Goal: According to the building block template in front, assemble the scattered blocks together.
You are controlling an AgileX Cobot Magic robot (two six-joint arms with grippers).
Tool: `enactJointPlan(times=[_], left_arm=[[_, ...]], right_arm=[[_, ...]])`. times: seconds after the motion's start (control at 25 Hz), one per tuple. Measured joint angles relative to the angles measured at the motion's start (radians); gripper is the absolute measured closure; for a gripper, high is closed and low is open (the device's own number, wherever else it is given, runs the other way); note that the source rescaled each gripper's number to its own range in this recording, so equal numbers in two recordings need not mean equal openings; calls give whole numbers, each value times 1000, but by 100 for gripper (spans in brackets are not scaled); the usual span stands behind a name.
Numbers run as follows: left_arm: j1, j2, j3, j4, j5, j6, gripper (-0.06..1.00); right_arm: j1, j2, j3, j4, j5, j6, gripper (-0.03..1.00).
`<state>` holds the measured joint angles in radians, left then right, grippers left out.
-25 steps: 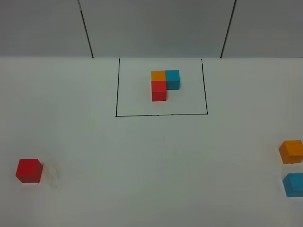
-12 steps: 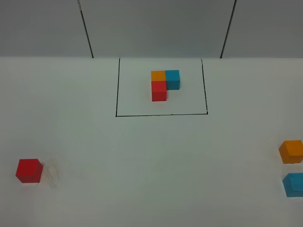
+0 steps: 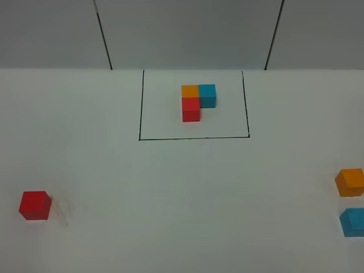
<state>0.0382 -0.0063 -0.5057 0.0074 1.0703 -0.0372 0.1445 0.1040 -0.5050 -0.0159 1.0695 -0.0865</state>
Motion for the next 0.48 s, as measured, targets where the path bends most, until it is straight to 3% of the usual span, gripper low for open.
enactJointPlan(times=[0.2, 0.48], left_arm=[[0, 0, 0, 6, 0, 2, 75], [0, 0, 0, 70, 0, 2, 21]], right_arm=[[0, 0, 0, 0, 0, 0, 97], [0, 0, 0, 0, 0, 0, 97]])
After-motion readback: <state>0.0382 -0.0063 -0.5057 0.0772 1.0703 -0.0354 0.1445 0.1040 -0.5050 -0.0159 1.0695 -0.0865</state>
